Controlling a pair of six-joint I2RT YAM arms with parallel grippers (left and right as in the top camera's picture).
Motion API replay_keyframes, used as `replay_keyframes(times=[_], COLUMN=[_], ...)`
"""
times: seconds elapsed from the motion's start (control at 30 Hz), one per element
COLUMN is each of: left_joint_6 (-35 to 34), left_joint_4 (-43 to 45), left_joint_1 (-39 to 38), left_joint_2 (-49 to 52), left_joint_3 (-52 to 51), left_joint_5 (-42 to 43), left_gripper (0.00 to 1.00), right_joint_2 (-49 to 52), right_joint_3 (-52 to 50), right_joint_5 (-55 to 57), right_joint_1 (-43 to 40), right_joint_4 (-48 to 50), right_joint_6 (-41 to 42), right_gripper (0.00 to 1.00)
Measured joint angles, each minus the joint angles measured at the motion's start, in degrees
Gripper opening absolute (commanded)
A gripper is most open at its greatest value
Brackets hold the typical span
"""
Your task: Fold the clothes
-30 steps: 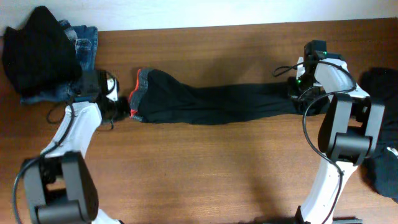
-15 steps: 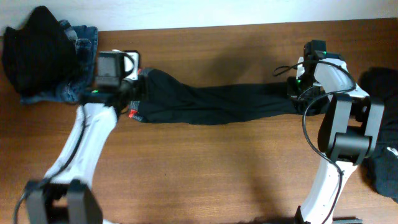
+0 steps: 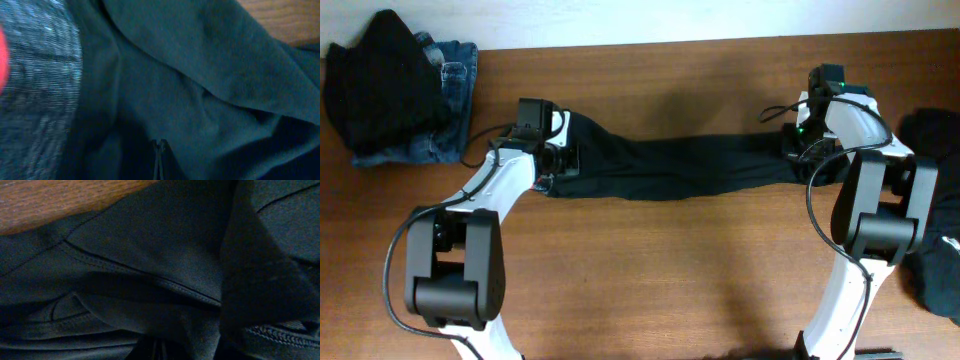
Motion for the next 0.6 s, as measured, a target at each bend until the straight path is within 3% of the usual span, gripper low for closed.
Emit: replay_keyframes(times=[0.33, 0.6], left_joint_6=[0.0, -0.1], left_joint_4=[-0.8, -4.0], left_joint_1=[0.0, -0.5], left_joint_2=[3.6, 3.6], left_joint_3=[0.0, 1.1], left_joint_5=[1.3, -4.3], left_gripper=[0.01, 0.0], right_joint_2=[0.1, 0.1], right_joint_3=[0.2, 0.2], right_joint_5=[0.0, 0.5], right_joint_1=[0.0, 0.0], right_joint_4=[-0.3, -0.7], right_joint_6=[0.0, 0.0], right_gripper=[0.05, 0.05])
